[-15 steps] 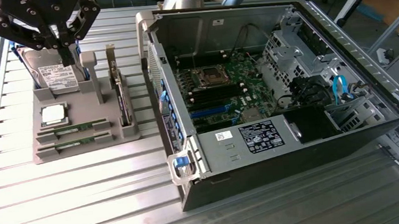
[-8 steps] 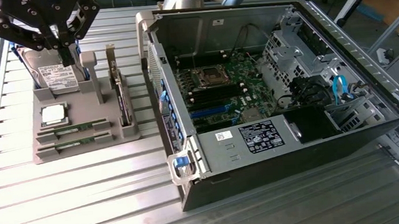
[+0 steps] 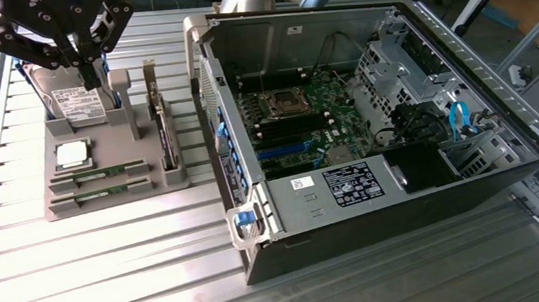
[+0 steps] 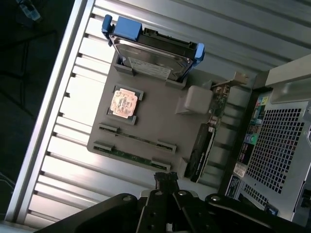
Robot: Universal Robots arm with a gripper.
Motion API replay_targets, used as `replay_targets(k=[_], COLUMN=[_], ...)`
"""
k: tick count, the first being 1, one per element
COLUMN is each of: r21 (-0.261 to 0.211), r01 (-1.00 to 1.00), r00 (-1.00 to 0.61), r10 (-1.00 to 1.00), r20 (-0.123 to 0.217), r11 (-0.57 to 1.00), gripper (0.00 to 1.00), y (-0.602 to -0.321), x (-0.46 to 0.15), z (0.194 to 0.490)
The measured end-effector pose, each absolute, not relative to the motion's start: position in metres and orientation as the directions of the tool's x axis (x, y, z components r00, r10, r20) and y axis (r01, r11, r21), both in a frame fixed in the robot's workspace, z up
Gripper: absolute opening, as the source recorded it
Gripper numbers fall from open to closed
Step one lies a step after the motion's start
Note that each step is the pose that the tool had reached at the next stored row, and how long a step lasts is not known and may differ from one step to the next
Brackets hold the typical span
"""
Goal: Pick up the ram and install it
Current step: 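Pick up the ram and move it above insertion slot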
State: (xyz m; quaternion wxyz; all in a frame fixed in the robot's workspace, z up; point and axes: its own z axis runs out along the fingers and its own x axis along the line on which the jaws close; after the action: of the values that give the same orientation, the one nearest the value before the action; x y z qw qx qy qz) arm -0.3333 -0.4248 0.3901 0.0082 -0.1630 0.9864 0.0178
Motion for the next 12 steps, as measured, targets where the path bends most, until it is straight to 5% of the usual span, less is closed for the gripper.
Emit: replay_targets(k=[12], r21=[0.028], r01=[-0.387], r00=[-0.922], r10=[-0.387], r20=[-0.02], r11=[0.922], gripper=[0.11], y=[-0.4248], x=[-0.3333], z=[0.3901])
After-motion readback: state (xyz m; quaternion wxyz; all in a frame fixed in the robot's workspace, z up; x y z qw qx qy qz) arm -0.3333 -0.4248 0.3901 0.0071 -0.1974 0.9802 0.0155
